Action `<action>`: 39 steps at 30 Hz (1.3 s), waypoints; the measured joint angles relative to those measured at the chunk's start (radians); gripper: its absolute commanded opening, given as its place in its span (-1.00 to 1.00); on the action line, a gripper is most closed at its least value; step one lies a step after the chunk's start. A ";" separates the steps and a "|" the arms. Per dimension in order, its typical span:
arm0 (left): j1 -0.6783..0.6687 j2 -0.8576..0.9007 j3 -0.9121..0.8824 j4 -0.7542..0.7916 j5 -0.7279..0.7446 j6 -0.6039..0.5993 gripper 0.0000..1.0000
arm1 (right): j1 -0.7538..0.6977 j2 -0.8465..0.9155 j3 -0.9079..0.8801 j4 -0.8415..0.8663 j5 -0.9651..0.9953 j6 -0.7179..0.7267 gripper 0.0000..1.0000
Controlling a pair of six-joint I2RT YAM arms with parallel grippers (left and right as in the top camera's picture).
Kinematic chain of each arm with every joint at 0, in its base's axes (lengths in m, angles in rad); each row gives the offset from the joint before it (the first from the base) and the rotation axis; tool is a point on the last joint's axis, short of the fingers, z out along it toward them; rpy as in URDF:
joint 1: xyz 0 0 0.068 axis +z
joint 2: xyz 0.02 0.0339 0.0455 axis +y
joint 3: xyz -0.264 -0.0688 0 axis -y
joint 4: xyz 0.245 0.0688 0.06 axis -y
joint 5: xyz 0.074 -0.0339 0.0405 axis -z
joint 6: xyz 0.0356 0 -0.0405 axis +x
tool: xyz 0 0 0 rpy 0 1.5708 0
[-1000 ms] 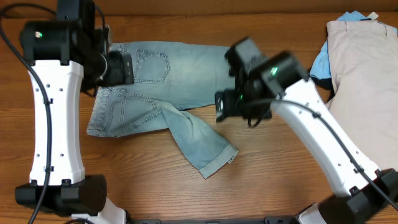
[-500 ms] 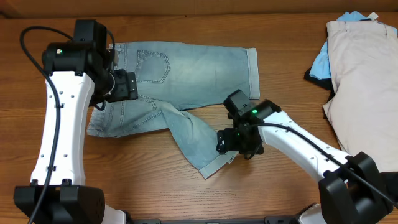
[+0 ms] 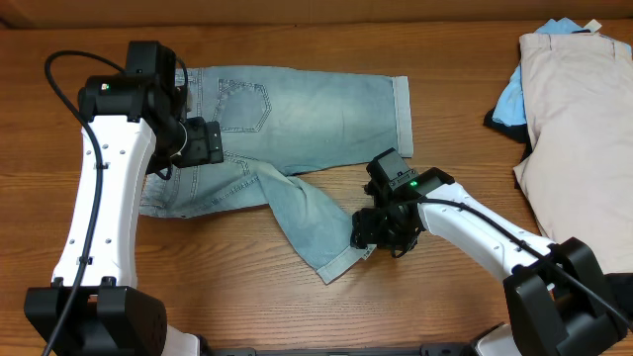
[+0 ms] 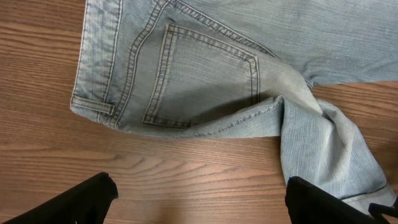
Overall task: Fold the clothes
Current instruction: 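Grasp the twisted leg hem with the right gripper and straighten it rightward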
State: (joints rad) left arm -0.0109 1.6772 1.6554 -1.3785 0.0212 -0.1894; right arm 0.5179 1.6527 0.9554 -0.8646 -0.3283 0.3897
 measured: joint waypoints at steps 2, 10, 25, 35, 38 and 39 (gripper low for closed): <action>0.000 0.000 0.000 0.000 0.000 0.000 0.93 | 0.000 0.000 0.000 0.001 -0.009 -0.007 0.17; 0.000 0.000 0.000 -0.001 0.000 -0.004 0.99 | 0.000 0.006 0.000 0.000 -0.031 -0.022 -0.33; 0.000 0.000 0.000 -0.001 0.000 -0.004 1.00 | 0.000 0.007 0.000 0.089 -0.071 0.314 -0.21; 0.000 0.000 0.000 0.000 0.000 -0.003 1.00 | -0.049 0.007 0.021 0.094 -0.045 0.328 -0.92; 0.000 0.000 0.000 0.003 0.000 -0.003 0.99 | -0.121 0.007 0.108 0.024 -0.033 0.247 -0.92; 0.000 0.000 0.000 0.005 0.000 -0.003 1.00 | -0.142 0.007 0.148 0.004 -0.029 0.219 -0.92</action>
State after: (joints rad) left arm -0.0109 1.6772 1.6550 -1.3739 0.0216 -0.1928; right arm 0.3763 1.6600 1.1030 -0.8604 -0.3573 0.6083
